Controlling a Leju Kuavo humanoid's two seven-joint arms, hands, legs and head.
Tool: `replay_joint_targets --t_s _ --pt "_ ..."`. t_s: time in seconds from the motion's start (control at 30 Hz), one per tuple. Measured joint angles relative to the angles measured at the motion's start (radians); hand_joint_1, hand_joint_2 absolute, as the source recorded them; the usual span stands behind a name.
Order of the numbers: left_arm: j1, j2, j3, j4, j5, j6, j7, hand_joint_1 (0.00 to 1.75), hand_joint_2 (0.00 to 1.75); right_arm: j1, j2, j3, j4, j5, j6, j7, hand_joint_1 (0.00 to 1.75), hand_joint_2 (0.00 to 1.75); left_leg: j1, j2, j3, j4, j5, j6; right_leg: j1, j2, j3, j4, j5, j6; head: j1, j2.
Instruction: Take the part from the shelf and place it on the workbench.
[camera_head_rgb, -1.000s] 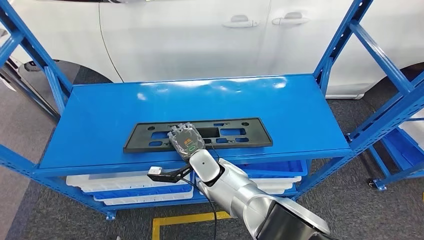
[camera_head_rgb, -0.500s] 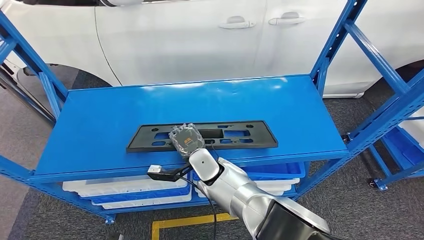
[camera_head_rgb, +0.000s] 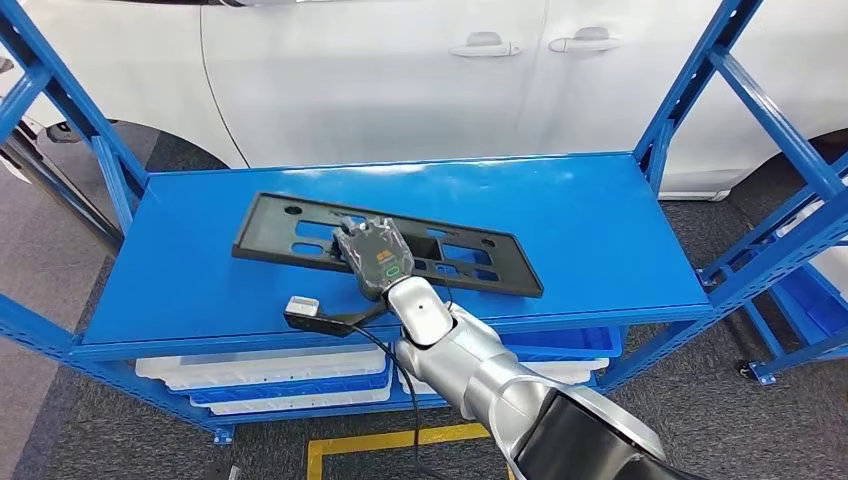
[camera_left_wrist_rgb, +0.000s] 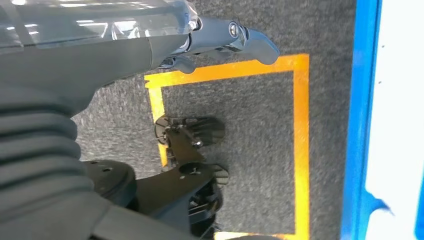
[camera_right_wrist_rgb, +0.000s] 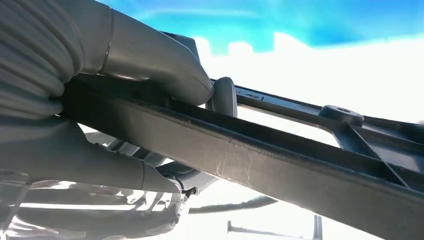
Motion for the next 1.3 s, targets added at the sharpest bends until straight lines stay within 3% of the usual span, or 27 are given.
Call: replay_joint_targets --t_s 0.03,0.1,0.2,0.3,0.33,0.37,0.4,0.47,0.5,0.57,0.67,0.73,0.8,0.87,0.9,0.97,1.03,1.17,1.23,1.3 --pt "-0.001 0.000 0.009 0.000 0.012 -0.001 -0.006 0.00 1.75 0.006 -0.004 -0.029 -0.053 -0.065 -0.017 -0.073 1.75 1.75 -0.001 0.000 -0.001 0.000 -0.001 -0.004 0.003 0.000 0.016 -0.037 0.009 -0.004 0.000 0.000" --pt "-0.002 0.000 0.033 0.000 0.039 -0.007 -0.018 0.00 1.75 0.041 -0.018 -0.099 -0.203 -0.250 -0.032 -0.253 1.75 1.75 -0.002 0.001 -0.001 -0.002 -0.001 -0.014 0.006 0.001 0.022 -0.055 0.007 -0.008 0.000 0.000" --pt "-0.002 0.002 0.072 0.000 0.072 -0.021 -0.031 0.00 1.75 0.118 -0.049 -0.180 -0.469 -0.643 0.013 -0.475 1.75 1.75 0.001 0.002 -0.009 0.026 -0.028 -0.029 -0.003 -0.005 0.035 -0.072 0.011 -0.018 0.000 0.000" --pt "0.008 0.005 0.105 0.000 0.083 -0.031 -0.040 0.00 1.75 0.206 -0.108 -0.212 -0.727 -0.956 0.150 -0.549 1.75 1.75 0.005 0.002 -0.084 0.201 -0.116 -0.040 -0.005 -0.010 0.042 -0.075 0.008 -0.025 0.000 0.000" --pt "0.012 0.008 0.112 0.000 0.083 -0.033 -0.042 0.00 1.75 0.235 -0.127 -0.216 -0.794 -0.996 0.182 -0.557 1.75 1.75 0.006 0.002 -0.107 0.251 -0.131 -0.043 -0.005 -0.009 0.042 -0.075 0.007 -0.026 0.000 0.000" --pt "0.016 0.010 0.119 0.000 0.084 -0.034 -0.044 0.00 1.75 0.259 -0.143 -0.217 -0.846 -1.011 0.199 -0.563 1.75 1.75 0.007 0.002 -0.115 0.267 -0.126 -0.046 -0.005 -0.007 0.042 -0.073 0.006 -0.026 0.000 0.000" --pt "0.017 0.012 0.124 0.000 0.084 -0.034 -0.045 0.00 1.75 0.277 -0.155 -0.219 -0.889 -1.017 0.207 -0.565 1.75 1.75 0.009 0.002 -0.105 0.244 -0.102 -0.047 -0.006 -0.005 0.043 -0.071 0.004 -0.024 0.000 0.000" --pt "0.016 0.014 0.132 0.000 0.084 -0.034 -0.045 0.00 1.75 0.296 -0.172 -0.222 -0.949 -1.025 0.210 -0.572 1.75 1.75 0.010 0.003 -0.049 0.122 -0.037 -0.045 -0.007 -0.002 0.044 -0.064 -0.002 -0.017 0.000 0.000" --pt "0.015 0.015 0.134 0.000 0.084 -0.033 -0.045 0.00 1.75 0.299 -0.178 -0.223 -0.969 -1.031 0.213 -0.579 1.75 1.75 0.009 0.003 -0.022 0.063 -0.018 -0.041 -0.006 -0.001 0.042 -0.059 -0.005 -0.013 0.000 0.000" --pt "0.014 0.016 0.138 0.000 0.084 -0.029 -0.044 0.00 1.75 0.308 -0.188 -0.227 -1.004 -1.081 0.246 -0.607 1.75 1.75 0.006 0.002 0.001 0.012 -0.013 -0.029 -0.002 0.001 0.037 -0.054 -0.007 -0.003 0.000 0.000" --pt "0.015 0.015 0.145 0.000 0.081 -0.016 -0.043 0.00 1.75 0.356 -0.207 -0.233 -1.082 -1.247 0.387 -0.663 1.75 1.75 0.007 -0.001 0.002 0.006 -0.009 -0.010 -0.001 0.001 0.034 -0.049 -0.012 0.013 0.000 0.000" --pt "0.017 0.015 0.151 0.000 0.077 -0.011 -0.045 0.00 1.75 0.402 -0.223 -0.234 -1.147 -1.348 0.503 -0.688 1.75 1.75 0.010 -0.001 0.004 0.001 -0.006 0.001 -0.004 0.001 0.009 0.010 -0.052 0.023 0.000 0.000" --pt "0.020 0.016 0.157 0.000 0.074 -0.013 -0.054 0.00 1.75 0.459 -0.237 -0.232 -1.201 -1.416 0.612 -0.705 1.75 1.75 0.009 0.000 0.004 0.000 -0.008 0.007 -0.008 0.000 -0.052 0.141 -0.115 0.030 0.000 0.000" --pt "0.025 0.017 0.162 0.000 0.074 -0.018 -0.066 0.00 1.75 0.517 -0.248 -0.221 -1.235 -1.448 0.689 -0.712 1.75 1.75 0.008 -0.001 0.005 0.000 -0.009 0.009 -0.010 0.000 -0.096 0.226 -0.135 0.033 0.000 0.000" --pt "0.028 0.017 0.165 0.000 0.075 -0.020 -0.070 0.00 1.75 0.540 -0.252 -0.211 -1.245 -1.451 0.714 -0.713 1.75 1.75 0.008 -0.001 0.006 0.001 -0.010 0.008 -0.010 0.000 -0.092 0.212 -0.117 0.032 0.000 0.000" --pt "0.032 0.017 0.173 0.000 0.075 -0.020 -0.074 0.00 1.75 0.574 -0.256 -0.184 -1.265 -1.446 0.745 -0.714 1.75 1.75 0.008 -0.002 0.009 0.001 -0.011 0.005 -0.010 0.000 -0.035 0.093 -0.051 0.025 0.000 0.000" --pt "0.033 0.019 0.180 0.000 0.073 -0.017 -0.070 0.00 1.75 0.597 -0.256 -0.161 -1.288 -1.437 0.761 -0.715 1.75 1.75 0.004 -0.002 0.009 0.004 -0.013 -0.002 -0.006 0.001 0.020 -0.021 -0.009 0.016 0.000 0.000" --pt "0.045 0.029 0.187 0.000 0.071 -0.004 -0.054 0.00 1.75 0.635 -0.256 -0.142 -1.335 -1.459 0.795 -0.718 1.75 1.75 0.004 -0.002 0.009 0.006 -0.015 -0.024 -0.004 0.001 0.030 -0.051 0.001 -0.002 0.000 0.000" --pt "0.052 0.033 0.191 0.000 0.067 0.002 -0.052 0.00 1.75 0.644 -0.256 -0.141 -1.351 -1.485 0.814 -0.718 1.75 1.75 0.006 0.000 -0.005 0.045 -0.055 -0.033 -0.007 -0.002 0.029 -0.060 0.011 -0.016 0.000 0.000" --pt "0.057 0.036 0.194 0.000 0.059 0.005 -0.050 0.00 1.75 0.648 -0.255 -0.142 -1.362 -1.500 0.826 -0.718 1.75 1.75 0.006 0.001 -0.042 0.155 -0.134 -0.039 -0.007 -0.005 0.022 -0.062 0.019 -0.024 0.000 0.000"
